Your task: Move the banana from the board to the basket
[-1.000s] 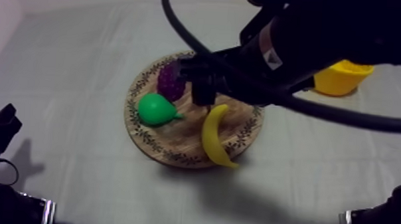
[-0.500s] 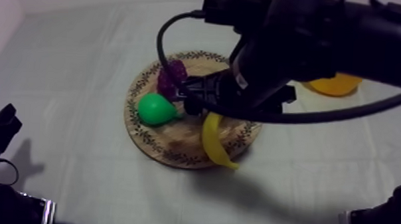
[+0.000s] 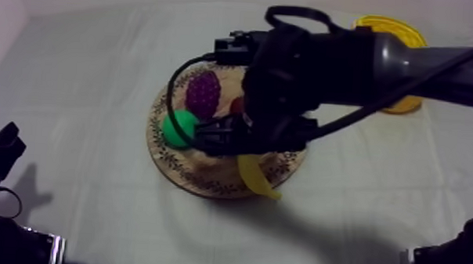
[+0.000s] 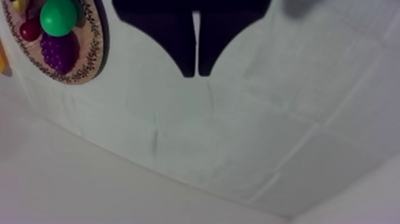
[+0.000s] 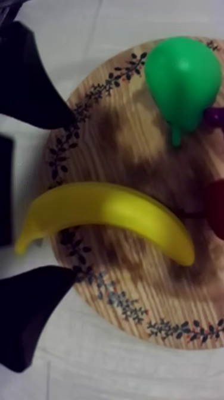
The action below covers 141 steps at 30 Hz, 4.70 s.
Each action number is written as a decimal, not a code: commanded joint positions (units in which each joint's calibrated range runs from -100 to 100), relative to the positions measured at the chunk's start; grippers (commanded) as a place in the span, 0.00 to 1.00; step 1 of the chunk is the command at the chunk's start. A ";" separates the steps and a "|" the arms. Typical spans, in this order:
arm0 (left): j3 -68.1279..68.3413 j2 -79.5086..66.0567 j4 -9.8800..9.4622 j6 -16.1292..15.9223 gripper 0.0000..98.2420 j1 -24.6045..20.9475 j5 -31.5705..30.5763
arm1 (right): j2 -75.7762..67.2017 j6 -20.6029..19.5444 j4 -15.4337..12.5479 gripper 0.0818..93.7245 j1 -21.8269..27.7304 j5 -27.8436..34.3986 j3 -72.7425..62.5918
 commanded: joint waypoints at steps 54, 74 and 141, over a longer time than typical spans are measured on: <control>-0.01 -0.05 0.03 0.01 0.00 0.02 0.00 | 9.32 8.78 -6.82 0.17 5.27 5.67 -7.44; -0.01 -0.05 0.03 -0.02 0.00 0.02 0.00 | -7.10 10.68 2.84 0.18 17.16 11.16 -16.80; -0.01 -0.05 0.03 -0.01 0.00 0.02 0.00 | -15.67 17.04 7.57 0.08 39.19 -9.52 1.77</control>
